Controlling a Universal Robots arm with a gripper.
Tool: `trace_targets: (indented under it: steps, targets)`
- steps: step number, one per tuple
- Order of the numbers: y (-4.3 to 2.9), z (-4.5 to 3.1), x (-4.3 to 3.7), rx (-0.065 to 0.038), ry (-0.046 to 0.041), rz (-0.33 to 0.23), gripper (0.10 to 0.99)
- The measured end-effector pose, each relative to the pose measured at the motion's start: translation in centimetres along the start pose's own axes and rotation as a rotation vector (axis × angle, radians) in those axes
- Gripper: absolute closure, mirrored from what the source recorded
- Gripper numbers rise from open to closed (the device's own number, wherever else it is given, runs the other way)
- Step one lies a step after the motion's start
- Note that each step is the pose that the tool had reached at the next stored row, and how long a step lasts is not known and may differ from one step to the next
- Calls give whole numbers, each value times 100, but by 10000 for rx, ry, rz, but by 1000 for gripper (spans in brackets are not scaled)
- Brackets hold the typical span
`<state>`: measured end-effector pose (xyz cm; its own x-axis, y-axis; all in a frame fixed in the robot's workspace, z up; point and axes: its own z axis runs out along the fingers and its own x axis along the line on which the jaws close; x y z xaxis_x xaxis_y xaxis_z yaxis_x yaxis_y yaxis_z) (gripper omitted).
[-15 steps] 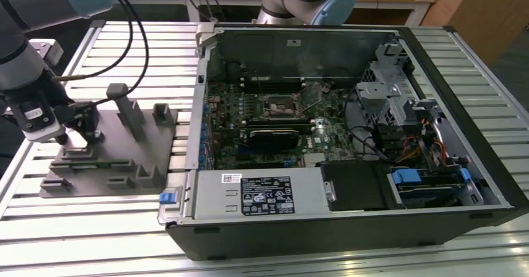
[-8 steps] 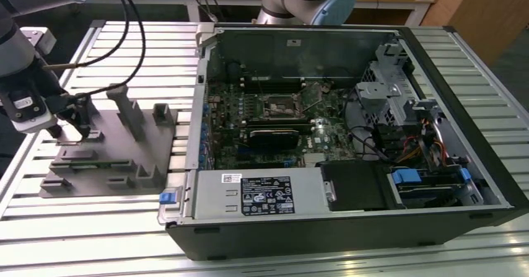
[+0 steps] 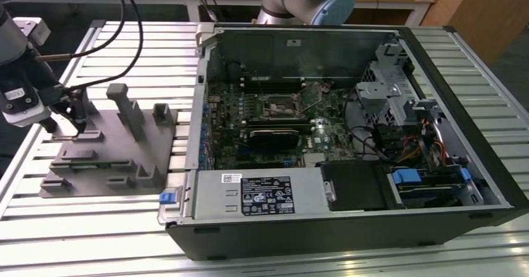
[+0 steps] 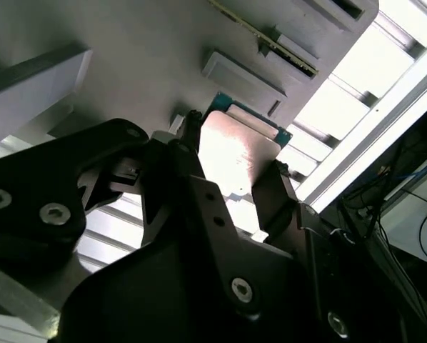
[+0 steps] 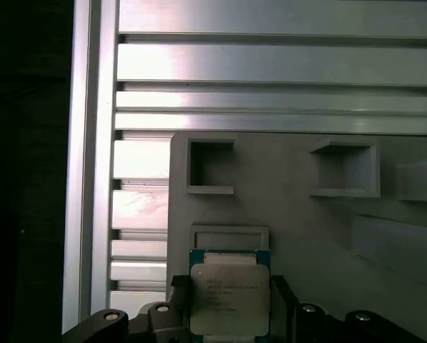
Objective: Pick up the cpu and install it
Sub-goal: 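Pick up the cpu and move it towards the insertion slot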
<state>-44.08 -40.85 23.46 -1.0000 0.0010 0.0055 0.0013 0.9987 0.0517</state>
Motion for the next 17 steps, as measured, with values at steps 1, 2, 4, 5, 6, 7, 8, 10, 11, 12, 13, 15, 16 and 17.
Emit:
trace_targets:
  steps: [1,2,4,5,6,7,8,10,11,12,13,15,16,17]
  targets:
    - [1,-15,0,-1,0,0,549]
    - [1,-27,0,-1,0,0,549]
    - [3,-53,0,-1,-1,0,549]
    - [3,-62,0,-2,-1,-1,549]
    - [4,-67,0,-2,-1,0,549]
    - [4,-73,1,-2,-1,0,549]
    - [4,-82,1,-2,-2,-1,549]
    - [6,-114,2,-1,0,-1,549]
    - [7,-131,2,-2,-1,-1,549]
    - [8,-149,2,-2,0,-1,549]
    - [9,-165,2,-2,-1,0,549]
    - [10,-193,2,-2,-1,0,549]
    - [11,-204,2,-2,-1,0,549]
    - [11,-212,2,-3,-1,0,549]
